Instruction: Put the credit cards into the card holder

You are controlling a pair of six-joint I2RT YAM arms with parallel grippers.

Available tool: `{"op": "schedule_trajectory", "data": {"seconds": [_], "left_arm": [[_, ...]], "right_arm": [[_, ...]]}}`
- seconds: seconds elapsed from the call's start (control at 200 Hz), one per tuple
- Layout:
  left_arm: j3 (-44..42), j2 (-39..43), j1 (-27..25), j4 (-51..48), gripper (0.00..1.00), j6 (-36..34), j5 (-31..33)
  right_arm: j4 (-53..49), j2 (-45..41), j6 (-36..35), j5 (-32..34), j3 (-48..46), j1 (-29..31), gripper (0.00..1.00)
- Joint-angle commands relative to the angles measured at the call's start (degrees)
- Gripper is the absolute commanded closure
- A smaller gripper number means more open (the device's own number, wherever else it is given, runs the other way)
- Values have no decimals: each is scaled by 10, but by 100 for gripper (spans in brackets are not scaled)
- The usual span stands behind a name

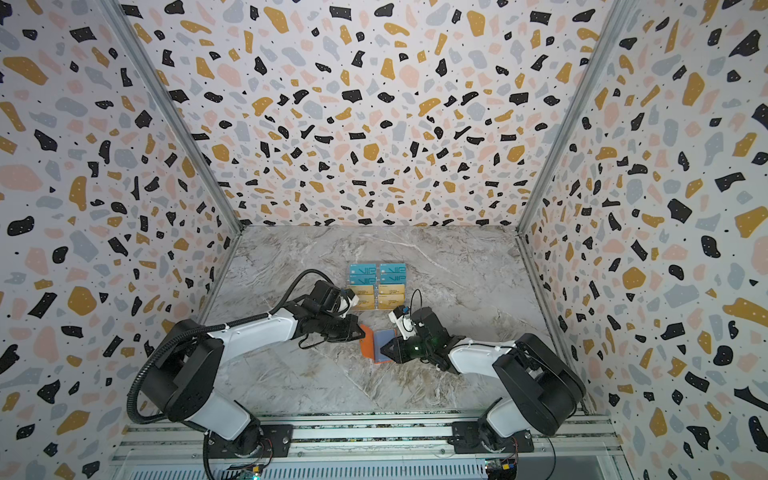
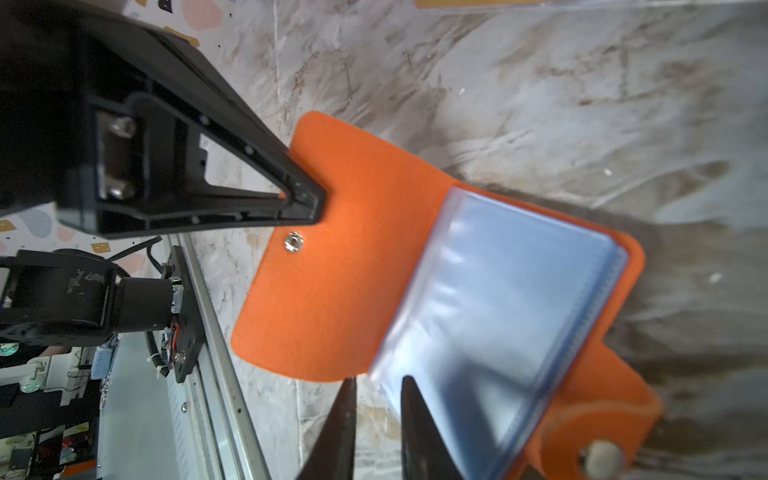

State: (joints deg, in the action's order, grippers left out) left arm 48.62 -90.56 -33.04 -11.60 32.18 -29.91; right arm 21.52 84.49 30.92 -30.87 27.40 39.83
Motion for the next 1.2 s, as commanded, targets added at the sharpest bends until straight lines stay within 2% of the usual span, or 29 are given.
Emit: {"op": "schedule_trajectory", "data": {"seconds": [0.0, 0.095, 0.235, 0.36, 0.511, 0.646, 0.751, 1.066, 1.196], "left_arm": [[-7, 7, 9, -20, 90, -34, 8], [-3, 8, 10, -38, 79, -45, 29], [0, 31, 8, -69, 69, -35, 112], [15, 71, -25, -96, 68, -8, 198], [29, 114, -74, -76, 68, 59, 234], [25, 151, -98, -1, 68, 136, 205], [24, 150, -112, 45, 69, 174, 185], [21, 80, -113, 131, 71, 221, 141], [8, 65, -105, 126, 73, 219, 141]], "right_arm": [[8, 18, -14, 1, 17, 1, 79], [14, 31, -15, 1, 16, 1, 80], [18, 43, -11, 7, 12, 1, 80], [20, 44, 1, 6, 11, 2, 82], [25, 41, 13, 9, 20, 16, 81], [31, 49, 22, 9, 27, 28, 82], [48, 44, 31, 6, 23, 31, 81], [81, 39, 33, 1, 28, 42, 79], [111, 48, 42, -2, 24, 44, 71]]}}
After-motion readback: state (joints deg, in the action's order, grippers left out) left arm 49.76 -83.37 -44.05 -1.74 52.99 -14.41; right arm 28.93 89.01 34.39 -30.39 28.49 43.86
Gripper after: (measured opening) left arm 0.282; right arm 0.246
